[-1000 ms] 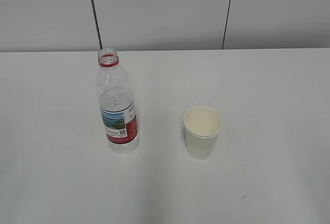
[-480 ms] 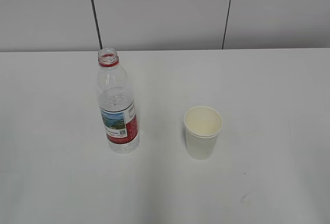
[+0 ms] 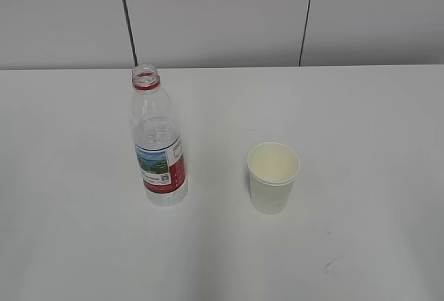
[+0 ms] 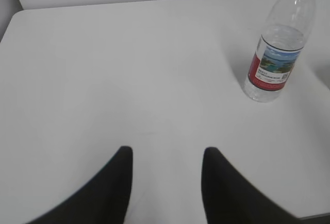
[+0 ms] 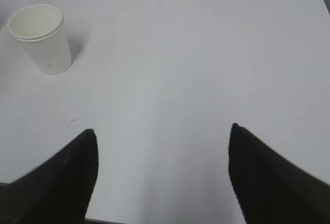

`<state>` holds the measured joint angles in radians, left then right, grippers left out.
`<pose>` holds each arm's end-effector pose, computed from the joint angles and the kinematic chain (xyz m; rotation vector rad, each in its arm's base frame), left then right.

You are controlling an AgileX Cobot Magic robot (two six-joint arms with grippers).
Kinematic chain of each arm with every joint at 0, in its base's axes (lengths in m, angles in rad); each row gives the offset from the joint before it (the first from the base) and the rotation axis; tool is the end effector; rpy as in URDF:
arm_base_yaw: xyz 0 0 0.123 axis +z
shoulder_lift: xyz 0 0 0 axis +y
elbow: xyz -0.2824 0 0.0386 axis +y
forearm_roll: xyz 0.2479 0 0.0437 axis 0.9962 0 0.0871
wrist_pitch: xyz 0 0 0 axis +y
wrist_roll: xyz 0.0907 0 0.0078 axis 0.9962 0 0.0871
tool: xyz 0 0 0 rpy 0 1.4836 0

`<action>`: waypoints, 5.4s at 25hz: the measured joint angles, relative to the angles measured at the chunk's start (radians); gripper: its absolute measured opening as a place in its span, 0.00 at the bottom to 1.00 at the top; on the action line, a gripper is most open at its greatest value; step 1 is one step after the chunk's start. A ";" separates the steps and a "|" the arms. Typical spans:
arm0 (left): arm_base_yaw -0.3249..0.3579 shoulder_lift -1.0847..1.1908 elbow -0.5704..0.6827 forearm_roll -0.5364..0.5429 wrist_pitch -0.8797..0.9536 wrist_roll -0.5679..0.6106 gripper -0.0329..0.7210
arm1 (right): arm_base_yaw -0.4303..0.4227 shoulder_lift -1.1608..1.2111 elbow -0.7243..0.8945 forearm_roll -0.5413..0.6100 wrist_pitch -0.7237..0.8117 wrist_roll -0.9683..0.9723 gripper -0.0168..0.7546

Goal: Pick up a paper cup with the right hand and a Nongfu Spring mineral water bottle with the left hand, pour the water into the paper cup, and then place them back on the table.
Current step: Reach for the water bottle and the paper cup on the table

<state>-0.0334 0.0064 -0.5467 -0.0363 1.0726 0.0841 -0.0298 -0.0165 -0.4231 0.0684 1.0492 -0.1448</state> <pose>-0.0101 -0.0026 0.2891 0.1211 2.0118 -0.0109 0.0016 0.0054 0.2566 -0.1204 2.0878 -0.0231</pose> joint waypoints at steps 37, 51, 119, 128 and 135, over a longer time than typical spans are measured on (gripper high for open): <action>0.000 0.000 0.000 0.000 0.000 0.000 0.73 | 0.000 0.000 -0.010 0.000 -0.028 0.000 0.78; 0.000 0.000 -0.015 0.000 -0.089 0.000 0.77 | 0.000 0.023 0.117 0.000 -0.445 0.000 0.78; 0.000 0.708 0.297 0.036 -1.303 0.003 0.75 | 0.000 0.657 0.294 -0.063 -1.252 -0.004 0.78; 0.000 0.785 0.297 0.036 -1.355 0.003 0.75 | 0.000 0.742 0.294 -0.095 -1.336 -0.004 0.78; 0.000 0.831 0.297 0.036 -1.389 0.003 0.75 | 0.000 0.846 0.294 -0.097 -1.439 0.040 0.78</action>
<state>-0.0334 0.8371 -0.2493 0.0000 -0.3165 0.0872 -0.0298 0.8298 -0.1290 -0.0289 -0.3901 -0.1048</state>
